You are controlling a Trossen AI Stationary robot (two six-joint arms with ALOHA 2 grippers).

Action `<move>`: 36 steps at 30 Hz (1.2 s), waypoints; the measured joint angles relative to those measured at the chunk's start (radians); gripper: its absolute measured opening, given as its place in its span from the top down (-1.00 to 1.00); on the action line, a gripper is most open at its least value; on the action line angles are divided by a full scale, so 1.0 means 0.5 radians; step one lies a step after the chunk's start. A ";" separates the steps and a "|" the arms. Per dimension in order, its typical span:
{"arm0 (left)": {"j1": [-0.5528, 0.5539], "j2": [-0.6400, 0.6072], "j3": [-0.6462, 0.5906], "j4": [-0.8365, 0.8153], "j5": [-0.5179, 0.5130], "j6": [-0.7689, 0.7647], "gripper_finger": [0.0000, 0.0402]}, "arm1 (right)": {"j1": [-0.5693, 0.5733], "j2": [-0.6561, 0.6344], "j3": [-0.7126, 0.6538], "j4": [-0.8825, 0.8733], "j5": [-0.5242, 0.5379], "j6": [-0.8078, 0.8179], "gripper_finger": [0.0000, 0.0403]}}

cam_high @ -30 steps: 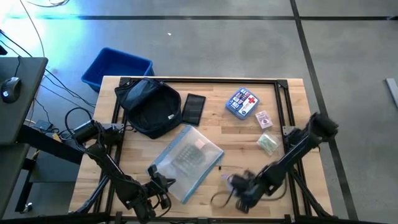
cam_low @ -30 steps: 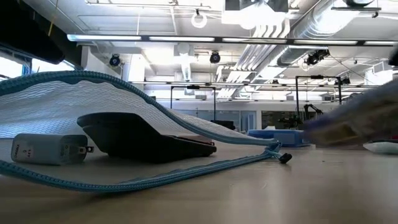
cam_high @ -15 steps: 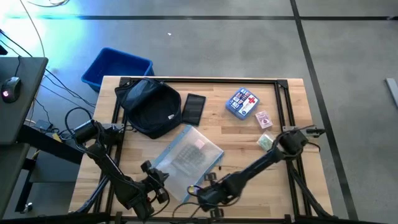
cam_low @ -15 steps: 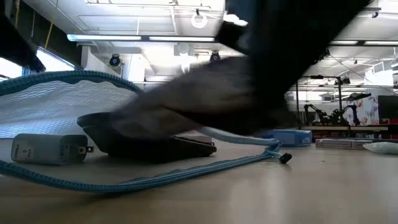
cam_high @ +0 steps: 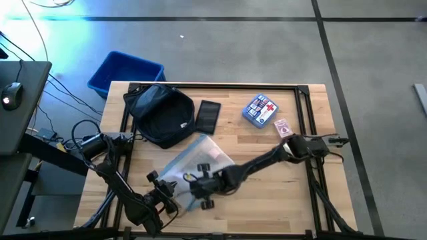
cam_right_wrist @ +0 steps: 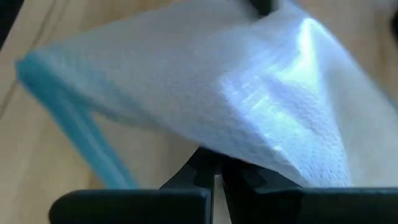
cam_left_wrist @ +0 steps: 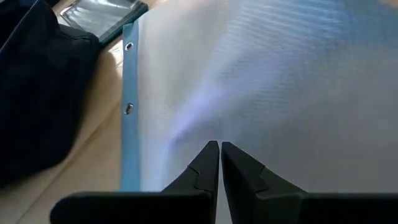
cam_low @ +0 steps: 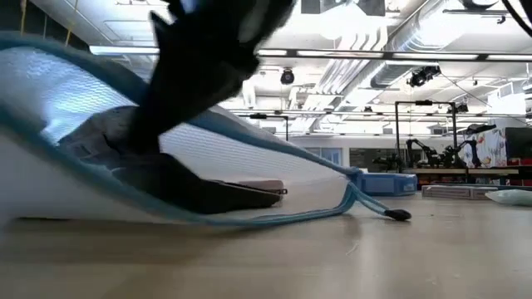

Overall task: Unpack backpack
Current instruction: Put the purple granola bar into the transparent zip bag, then put the green earphones into the transparent zip bag

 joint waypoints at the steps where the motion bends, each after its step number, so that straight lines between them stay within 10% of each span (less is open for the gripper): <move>1: -0.003 0.000 0.000 0.000 0.000 -0.002 1.00 | -0.021 0.000 0.000 0.027 0.000 0.005 1.00; 8: -0.004 0.000 0.000 0.001 0.005 -0.011 1.00 | -0.129 0.000 0.000 0.092 -0.055 0.160 0.86; 21: -0.005 -0.001 0.000 0.009 0.046 -0.084 1.00 | -0.103 -0.046 0.000 0.064 -0.218 0.327 -0.27; 36: -0.005 -0.001 -0.001 0.030 0.119 -0.118 1.00 | 0.332 -0.248 -0.108 -1.853 -0.159 1.176 -0.36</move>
